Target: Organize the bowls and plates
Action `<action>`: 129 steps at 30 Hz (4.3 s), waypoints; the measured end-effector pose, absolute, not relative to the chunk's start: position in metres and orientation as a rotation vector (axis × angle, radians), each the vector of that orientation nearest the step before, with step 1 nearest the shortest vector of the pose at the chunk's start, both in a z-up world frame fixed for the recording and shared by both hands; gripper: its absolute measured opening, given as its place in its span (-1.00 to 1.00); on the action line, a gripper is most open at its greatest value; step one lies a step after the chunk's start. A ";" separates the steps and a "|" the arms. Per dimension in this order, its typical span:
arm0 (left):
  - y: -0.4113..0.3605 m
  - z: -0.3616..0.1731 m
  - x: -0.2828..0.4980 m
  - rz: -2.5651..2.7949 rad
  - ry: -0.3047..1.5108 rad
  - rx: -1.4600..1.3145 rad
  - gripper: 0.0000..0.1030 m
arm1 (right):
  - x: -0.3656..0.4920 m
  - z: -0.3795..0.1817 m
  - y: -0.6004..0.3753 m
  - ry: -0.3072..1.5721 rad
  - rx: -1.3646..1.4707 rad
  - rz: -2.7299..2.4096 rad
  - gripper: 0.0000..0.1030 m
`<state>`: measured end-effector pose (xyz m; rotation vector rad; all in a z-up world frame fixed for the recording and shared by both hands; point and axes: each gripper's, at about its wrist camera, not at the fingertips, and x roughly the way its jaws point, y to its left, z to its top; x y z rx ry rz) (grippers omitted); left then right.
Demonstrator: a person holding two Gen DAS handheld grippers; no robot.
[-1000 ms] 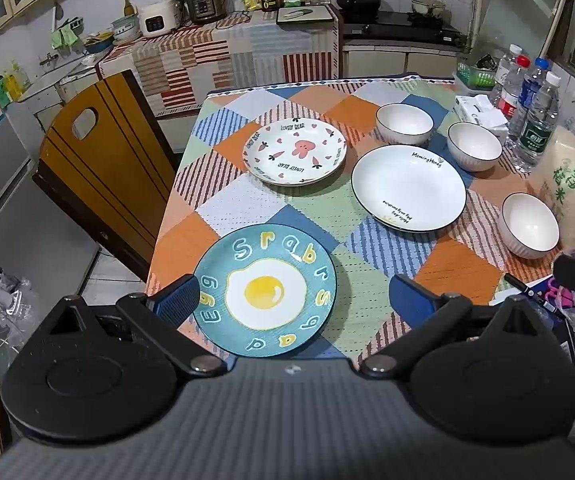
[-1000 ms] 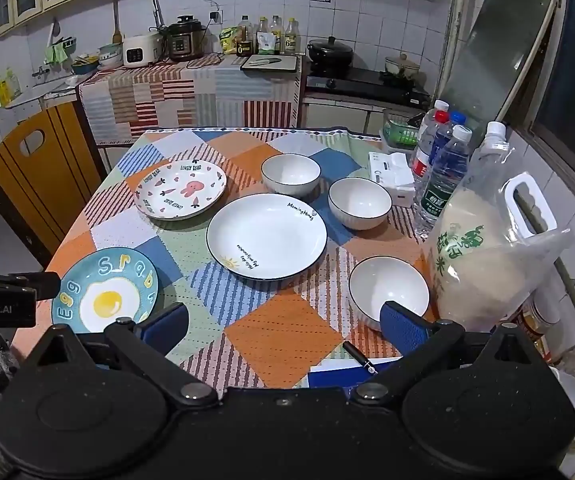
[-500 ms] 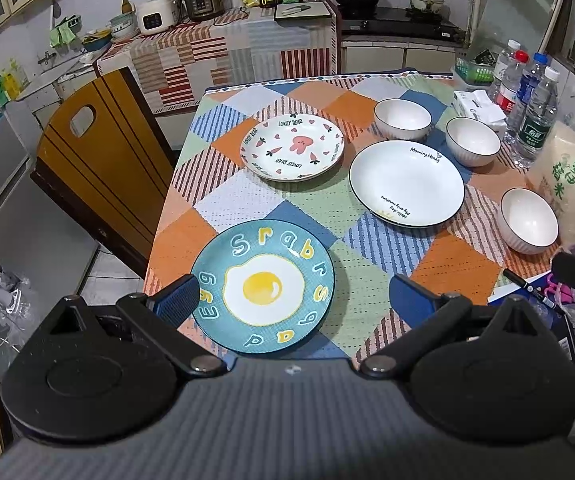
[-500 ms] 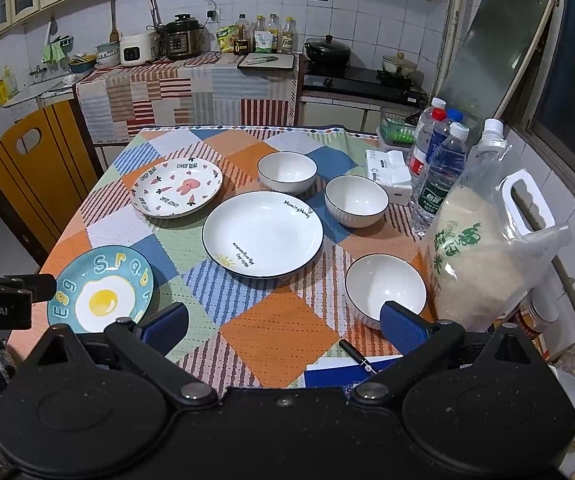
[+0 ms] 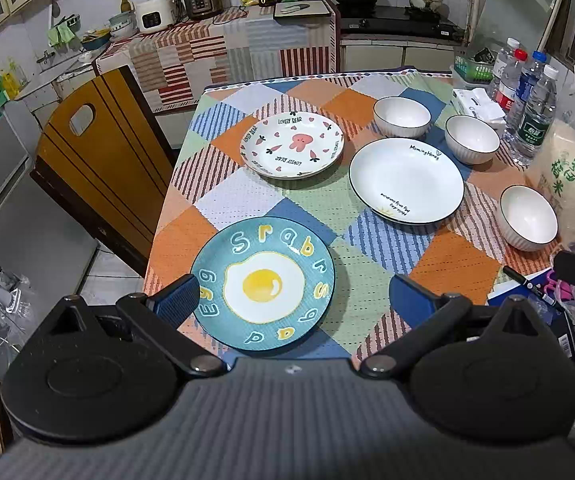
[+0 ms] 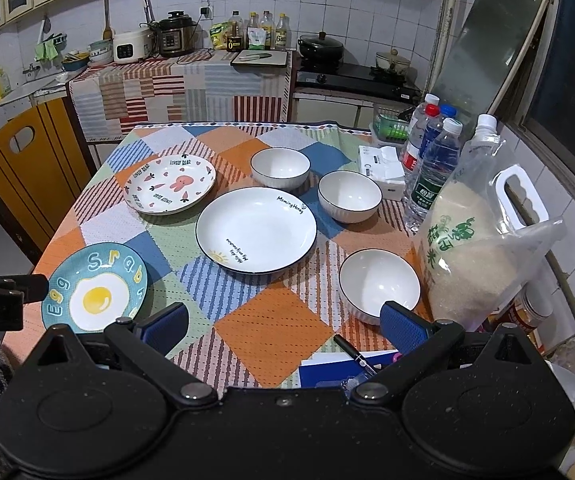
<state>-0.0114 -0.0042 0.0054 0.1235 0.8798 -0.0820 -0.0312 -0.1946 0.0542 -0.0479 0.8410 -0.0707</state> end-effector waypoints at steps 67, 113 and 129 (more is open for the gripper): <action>-0.039 -0.153 0.219 -0.318 0.967 -0.065 0.67 | 0.167 -0.132 -0.267 1.037 0.514 0.109 0.51; -0.027 -0.162 0.152 -0.475 1.174 -0.134 -0.73 | 0.081 -0.136 -0.266 0.893 0.402 0.132 -0.53; -0.049 -0.178 0.119 -0.464 1.168 0.029 -0.64 | 0.055 -0.158 -0.272 0.942 0.367 0.152 -0.53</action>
